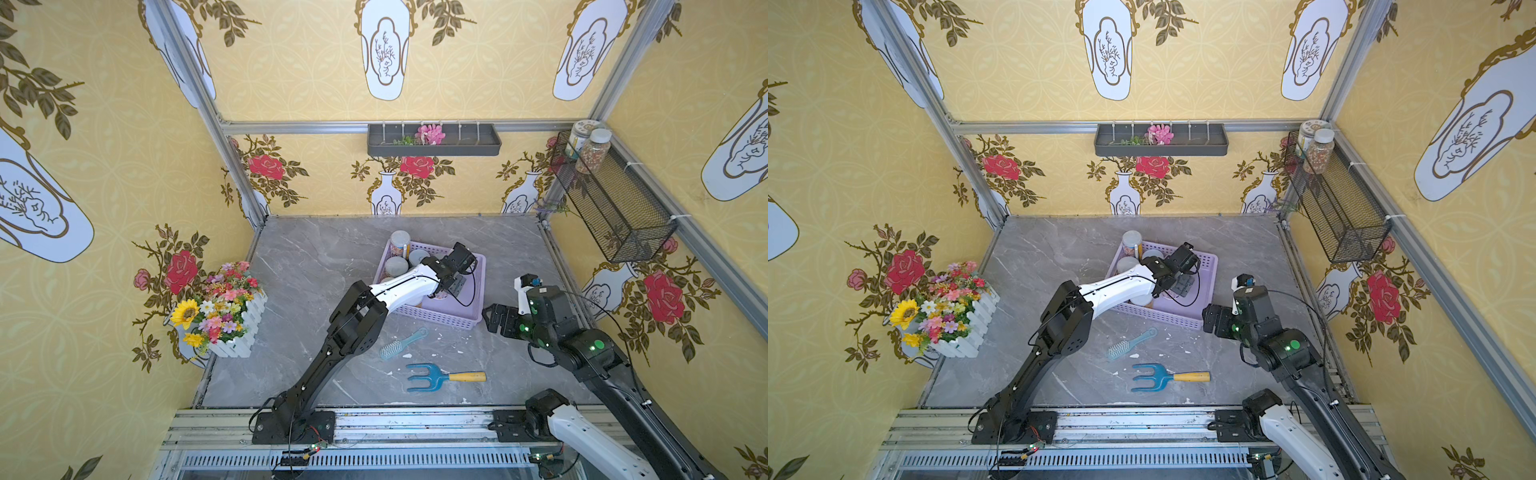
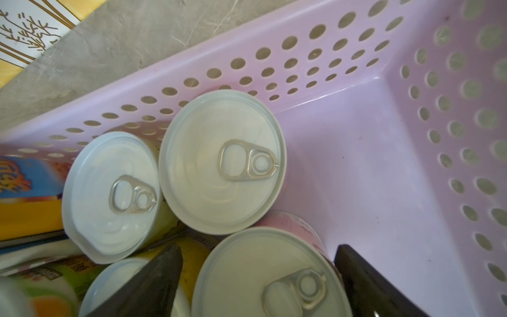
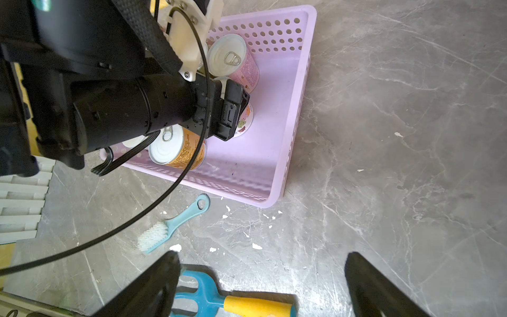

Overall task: Put the canned food in the basket
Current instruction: Place the canned food in the basket, then reset both arms

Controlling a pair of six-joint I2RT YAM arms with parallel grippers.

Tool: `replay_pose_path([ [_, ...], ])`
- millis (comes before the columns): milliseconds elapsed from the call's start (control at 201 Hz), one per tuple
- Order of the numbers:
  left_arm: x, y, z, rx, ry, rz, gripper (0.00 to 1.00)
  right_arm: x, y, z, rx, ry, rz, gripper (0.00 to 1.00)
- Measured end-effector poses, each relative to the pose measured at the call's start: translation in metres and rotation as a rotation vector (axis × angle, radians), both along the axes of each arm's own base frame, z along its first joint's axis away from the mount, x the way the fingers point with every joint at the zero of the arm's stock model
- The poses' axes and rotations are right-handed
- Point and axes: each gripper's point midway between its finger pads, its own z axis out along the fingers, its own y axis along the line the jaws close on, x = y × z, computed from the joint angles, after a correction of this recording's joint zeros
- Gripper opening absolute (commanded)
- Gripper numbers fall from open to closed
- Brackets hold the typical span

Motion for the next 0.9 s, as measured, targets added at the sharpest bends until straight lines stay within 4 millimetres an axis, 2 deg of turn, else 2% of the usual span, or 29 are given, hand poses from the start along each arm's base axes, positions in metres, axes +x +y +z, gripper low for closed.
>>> replay_pose_path([
  [155, -0.001, 0.0, 0.004, -0.004, 0.002, 0.003, 0.94, 0.0, 0.0, 0.0, 0.001, -0.002, 0.0, 0.97],
  [224, -0.002, 0.001, 0.011, -0.011, 0.003, 0.003, 0.96, -0.001, 0.0, 0.001, 0.004, -0.004, 0.002, 0.97],
  [294, -0.004, 0.001, 0.027, -0.033, -0.005, 0.001, 1.0, 0.0, 0.0, 0.001, 0.007, -0.011, 0.002, 0.97],
  [424, -0.013, -0.001, 0.069, -0.122, -0.033, -0.006, 1.0, 0.002, 0.007, 0.008, 0.037, -0.041, 0.027, 0.97],
  [514, -0.026, 0.002, 0.083, -0.184, -0.024, -0.01, 1.0, 0.004, 0.014, 0.012, 0.053, -0.059, 0.07, 0.97],
  [594, -0.042, 0.014, 0.088, -0.227, 0.0, -0.004, 1.0, 0.004, 0.022, 0.015, 0.067, -0.07, 0.119, 0.97],
  [773, -0.074, 0.047, 0.115, -0.361, -0.005, 0.047, 1.0, 0.008, 0.04, 0.024, 0.075, -0.088, 0.236, 0.97],
  [898, -0.09, 0.072, 0.118, -0.428, -0.007, 0.1, 1.0, 0.014, 0.047, 0.021, 0.06, -0.083, 0.286, 0.97],
])
